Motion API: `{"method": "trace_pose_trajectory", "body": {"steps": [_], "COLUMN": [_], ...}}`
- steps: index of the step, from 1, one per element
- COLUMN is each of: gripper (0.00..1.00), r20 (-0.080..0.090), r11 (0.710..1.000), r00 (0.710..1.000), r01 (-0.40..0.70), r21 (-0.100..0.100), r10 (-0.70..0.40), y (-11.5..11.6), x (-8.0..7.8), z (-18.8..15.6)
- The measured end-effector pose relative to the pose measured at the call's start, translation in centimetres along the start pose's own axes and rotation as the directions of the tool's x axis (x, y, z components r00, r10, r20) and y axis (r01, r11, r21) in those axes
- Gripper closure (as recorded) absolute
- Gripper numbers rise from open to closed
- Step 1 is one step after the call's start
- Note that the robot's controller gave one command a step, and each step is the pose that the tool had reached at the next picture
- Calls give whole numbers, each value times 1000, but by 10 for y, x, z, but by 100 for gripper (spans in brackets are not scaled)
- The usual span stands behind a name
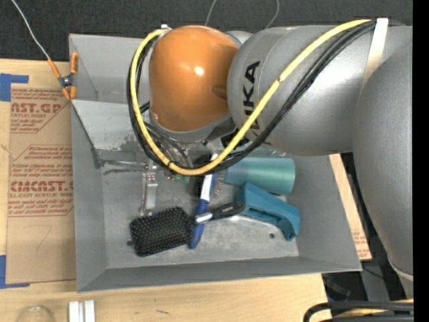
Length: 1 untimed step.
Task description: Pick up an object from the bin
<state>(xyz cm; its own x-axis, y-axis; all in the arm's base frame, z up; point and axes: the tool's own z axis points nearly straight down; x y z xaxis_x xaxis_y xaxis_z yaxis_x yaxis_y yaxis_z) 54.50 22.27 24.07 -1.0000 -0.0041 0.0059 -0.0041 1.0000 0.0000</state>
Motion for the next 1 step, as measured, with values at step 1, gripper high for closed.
{"method": "trace_pose_trajectory", "body": {"steps": [1], "gripper": [0], "r20": [0], "r11": [1000], "r00": [1000], "r01": [-28], "r21": [1], "r10": [28], "y": [-44], "x": [-7], "z": [7]}}
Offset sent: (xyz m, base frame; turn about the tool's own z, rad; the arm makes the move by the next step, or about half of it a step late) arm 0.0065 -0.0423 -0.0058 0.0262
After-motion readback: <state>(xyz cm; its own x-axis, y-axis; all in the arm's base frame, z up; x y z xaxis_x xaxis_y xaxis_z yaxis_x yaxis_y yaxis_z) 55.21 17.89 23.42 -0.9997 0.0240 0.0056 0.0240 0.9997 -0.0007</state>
